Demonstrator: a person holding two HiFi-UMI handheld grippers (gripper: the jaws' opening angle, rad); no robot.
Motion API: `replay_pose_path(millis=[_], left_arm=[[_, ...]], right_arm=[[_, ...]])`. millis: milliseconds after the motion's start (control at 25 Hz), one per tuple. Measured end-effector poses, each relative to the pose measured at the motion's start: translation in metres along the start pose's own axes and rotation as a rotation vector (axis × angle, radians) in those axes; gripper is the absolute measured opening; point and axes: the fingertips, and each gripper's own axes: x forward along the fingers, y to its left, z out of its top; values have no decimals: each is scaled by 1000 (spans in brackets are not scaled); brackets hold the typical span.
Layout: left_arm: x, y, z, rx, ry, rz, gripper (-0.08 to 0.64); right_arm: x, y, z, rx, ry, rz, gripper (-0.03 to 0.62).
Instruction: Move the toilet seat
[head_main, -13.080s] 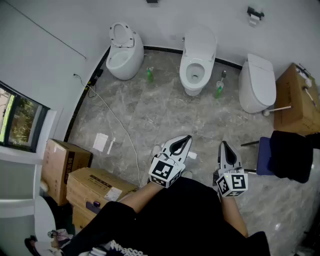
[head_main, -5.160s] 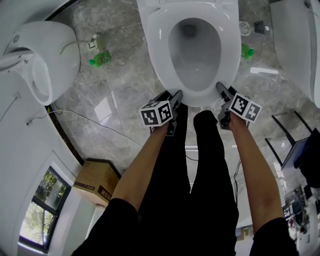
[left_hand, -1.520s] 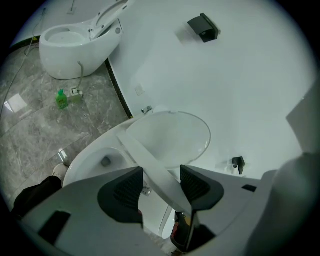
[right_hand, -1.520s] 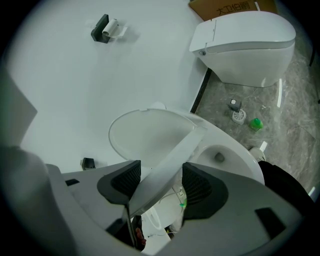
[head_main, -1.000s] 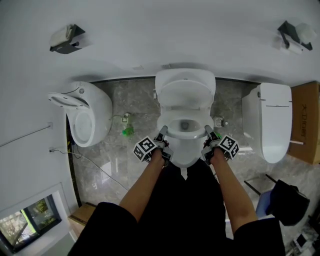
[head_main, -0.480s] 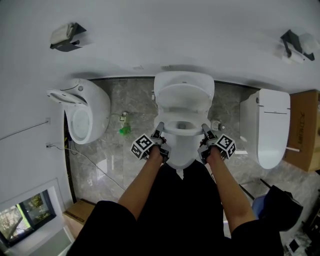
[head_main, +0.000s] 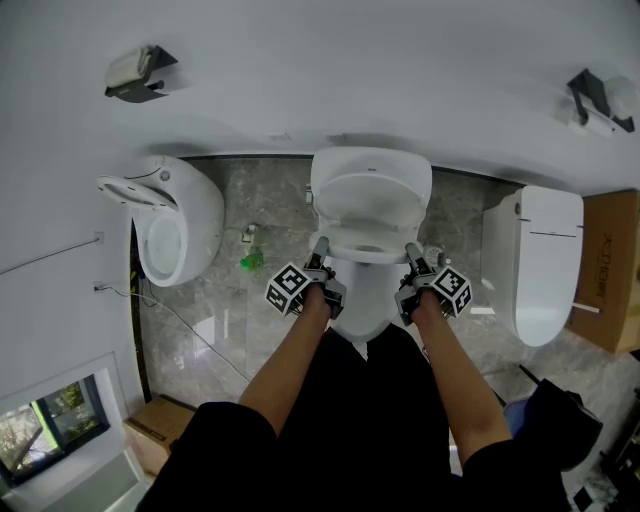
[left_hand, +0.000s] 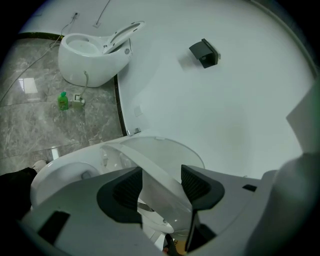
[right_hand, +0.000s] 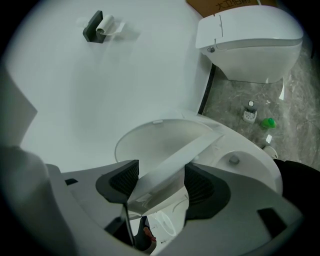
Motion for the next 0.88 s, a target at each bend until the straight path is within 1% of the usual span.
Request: replay_pose_path(millis=[200, 400, 600, 880], left_arm=[[10, -7, 5, -1, -16, 0, 255], [21, -13, 9, -7, -20, 2, 258], [32, -21, 17, -21, -59, 1, 259], [46, -30, 25, -27, -73, -47, 261]], right_arm=[[8, 6, 8, 14, -11, 22, 285], [18, 12, 15, 33, 15, 24, 288], [28, 19, 23, 50, 24, 26, 288], [40, 28, 32, 68, 21, 43, 287]])
